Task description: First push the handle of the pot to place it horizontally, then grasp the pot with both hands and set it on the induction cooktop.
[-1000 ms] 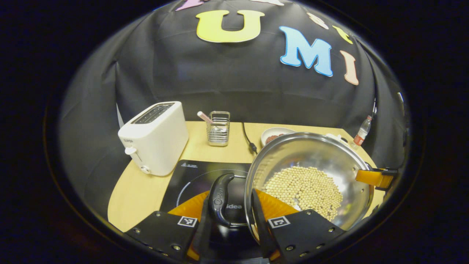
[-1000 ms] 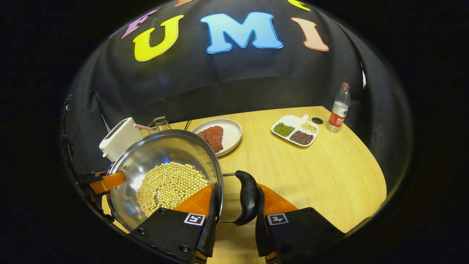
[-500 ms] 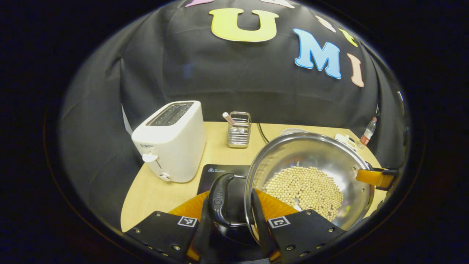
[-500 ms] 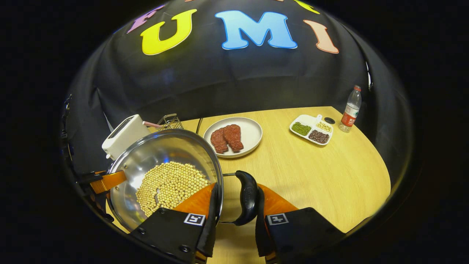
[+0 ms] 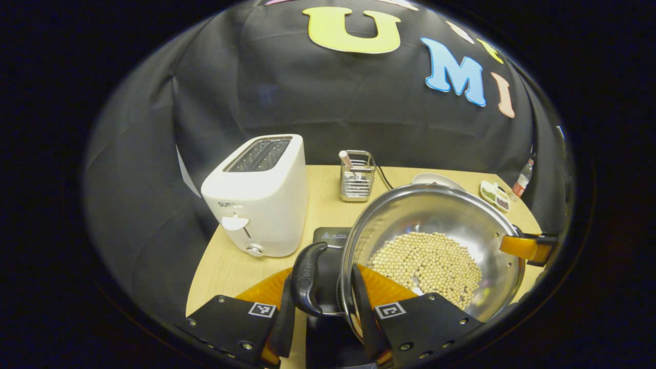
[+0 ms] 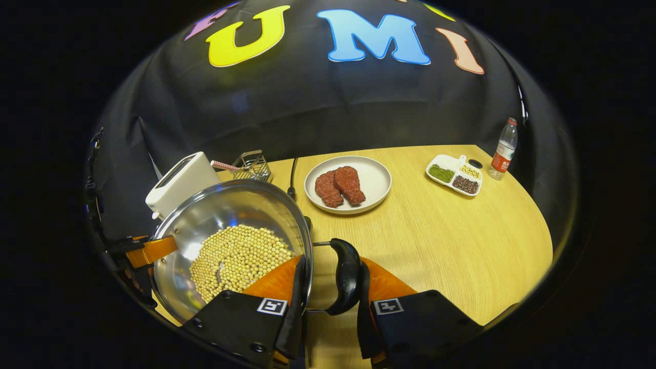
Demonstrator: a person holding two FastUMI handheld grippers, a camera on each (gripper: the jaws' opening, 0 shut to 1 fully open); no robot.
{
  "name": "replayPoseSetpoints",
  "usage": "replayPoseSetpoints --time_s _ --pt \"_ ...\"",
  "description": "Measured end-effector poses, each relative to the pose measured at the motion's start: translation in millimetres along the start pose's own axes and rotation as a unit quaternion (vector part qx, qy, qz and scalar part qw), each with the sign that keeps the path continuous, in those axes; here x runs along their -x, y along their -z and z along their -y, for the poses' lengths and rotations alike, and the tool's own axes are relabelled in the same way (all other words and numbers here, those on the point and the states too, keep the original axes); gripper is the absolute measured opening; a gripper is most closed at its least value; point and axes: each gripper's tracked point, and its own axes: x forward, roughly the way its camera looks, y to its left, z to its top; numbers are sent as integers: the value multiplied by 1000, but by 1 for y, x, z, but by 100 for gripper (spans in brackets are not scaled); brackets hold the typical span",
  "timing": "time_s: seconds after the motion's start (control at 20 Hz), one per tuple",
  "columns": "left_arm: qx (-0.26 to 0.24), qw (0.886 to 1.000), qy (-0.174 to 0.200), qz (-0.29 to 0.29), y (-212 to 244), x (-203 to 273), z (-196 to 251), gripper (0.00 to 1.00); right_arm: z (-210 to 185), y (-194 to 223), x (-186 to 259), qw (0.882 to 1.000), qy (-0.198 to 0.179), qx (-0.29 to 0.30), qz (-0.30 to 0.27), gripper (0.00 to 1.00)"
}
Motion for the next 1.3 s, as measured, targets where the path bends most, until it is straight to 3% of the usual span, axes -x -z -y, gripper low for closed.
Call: replayPoseSetpoints --time_s 0.05,0.1,0.35,0.4,0.5,0.7,0.75,0.8,0.85,0.9,0.95,1.0,1.1,1.2,1.3 --pt "2 1000 0 -3 5 -6 -5 58 -1 2 -3 1000 0 2 -3 43" --pt "5 1000 -1 -4 7 -9 -9 55 -3 4 -4 1000 0 4 -4 47" --pt "12 1000 -3 -8 18 -19 -13 58 -10 8 -7 1000 -3 3 -8 43" --pt "13 1000 -4 -7 19 -19 -15 55 -11 8 -7 1000 -4 2 -8 47" --pt "15 1000 -1 -5 23 -14 -17 55 -12 8 -7 1000 -5 3 -7 43" --pt "17 1000 -2 0 26 -10 -21 60 -12 7 -6 1000 -7 5 -3 49" --pt "16 1000 -3 1 26 -9 -21 57 -12 7 -6 1000 -8 4 -1 48" --pt "15 1000 -6 2 27 -8 -21 61 -11 8 -7 1000 -9 4 0 52" --pt "14 1000 -10 4 27 -6 -21 59 -12 8 -6 1000 -9 4 1 55" --pt "10 1000 -20 5 26 -5 -23 67 -15 8 -4 1000 -16 4 3 57" --pt "4 1000 -30 7 26 -4 -24 63 -18 7 -2 1000 -22 5 9 61" --pt "-1 999 -41 10 25 -5 -26 68 -21 4 -1 999 -31 5 14 58" --pt "2 999 -48 16 25 -3 -25 78 -19 -1 4 999 -27 8 23 99" --pt "16 998 -48 32 19 3 -24 79 -13 -6 8 999 -22 20 39 93" --pt "29 997 -52 55 9 10 -24 82 -10 -11 15 998 -21 28 50 98"
